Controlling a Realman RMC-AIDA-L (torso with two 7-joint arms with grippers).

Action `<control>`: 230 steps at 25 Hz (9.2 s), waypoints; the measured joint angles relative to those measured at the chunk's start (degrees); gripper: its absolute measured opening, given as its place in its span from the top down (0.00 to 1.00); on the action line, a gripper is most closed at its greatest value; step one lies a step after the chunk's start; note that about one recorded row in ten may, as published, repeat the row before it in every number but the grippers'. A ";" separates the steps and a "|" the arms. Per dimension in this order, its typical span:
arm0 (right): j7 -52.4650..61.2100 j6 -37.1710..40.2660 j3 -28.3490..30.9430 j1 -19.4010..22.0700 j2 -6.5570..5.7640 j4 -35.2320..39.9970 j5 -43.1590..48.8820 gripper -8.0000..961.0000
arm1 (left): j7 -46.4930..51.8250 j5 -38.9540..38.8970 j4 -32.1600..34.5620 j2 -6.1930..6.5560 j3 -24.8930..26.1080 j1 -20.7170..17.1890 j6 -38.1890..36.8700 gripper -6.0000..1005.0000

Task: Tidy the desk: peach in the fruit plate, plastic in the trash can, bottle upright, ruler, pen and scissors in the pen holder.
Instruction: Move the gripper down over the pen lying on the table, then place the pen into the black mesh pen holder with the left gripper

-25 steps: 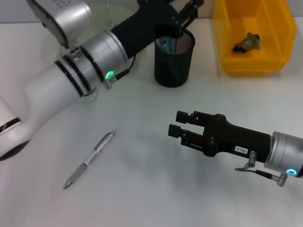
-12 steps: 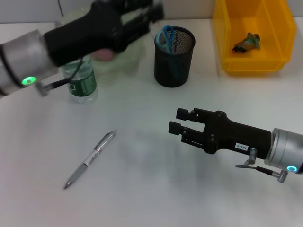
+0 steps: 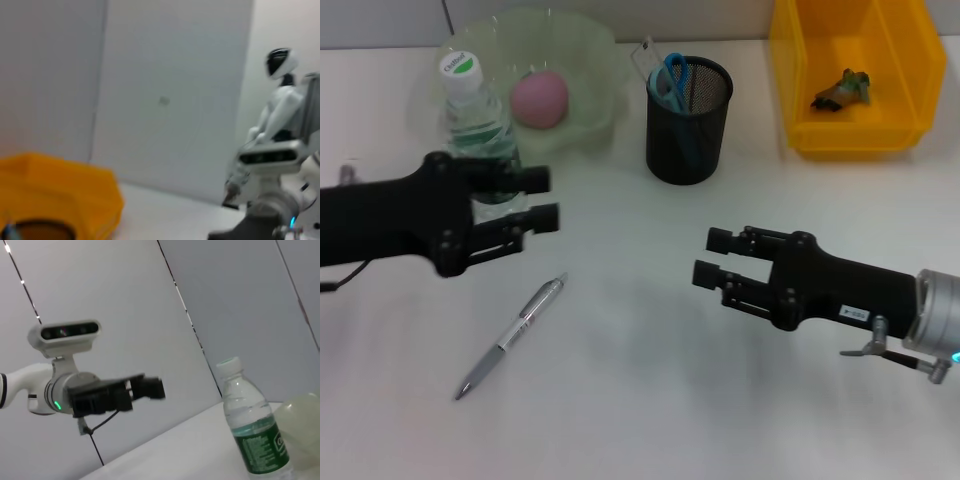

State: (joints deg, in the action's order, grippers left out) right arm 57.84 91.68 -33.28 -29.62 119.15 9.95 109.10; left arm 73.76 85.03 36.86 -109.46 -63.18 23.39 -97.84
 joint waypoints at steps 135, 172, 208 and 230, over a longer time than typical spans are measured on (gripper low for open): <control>-5.64 -4.01 2.86 4.58 0.06 4.23 -0.47 0.44 | 82.42 66.76 22.59 -9.72 -27.73 20.60 13.26 0.34; -5.55 -4.59 3.49 3.98 0.11 4.51 -0.47 0.44 | 80.83 66.20 22.11 -9.72 -28.30 21.63 13.12 0.50; -5.55 -5.49 4.72 3.34 0.11 4.13 -0.47 0.44 | 80.14 66.52 21.55 -9.72 -31.34 21.69 14.74 0.71; -5.99 -6.28 11.14 4.59 0.29 3.28 -0.47 0.44 | 81.75 68.20 39.33 -9.45 -29.94 17.79 20.22 0.79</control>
State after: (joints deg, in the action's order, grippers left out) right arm 51.86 85.40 -22.14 -25.03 119.44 13.22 108.63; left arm 155.52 153.23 76.20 -118.91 -93.12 41.18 -77.62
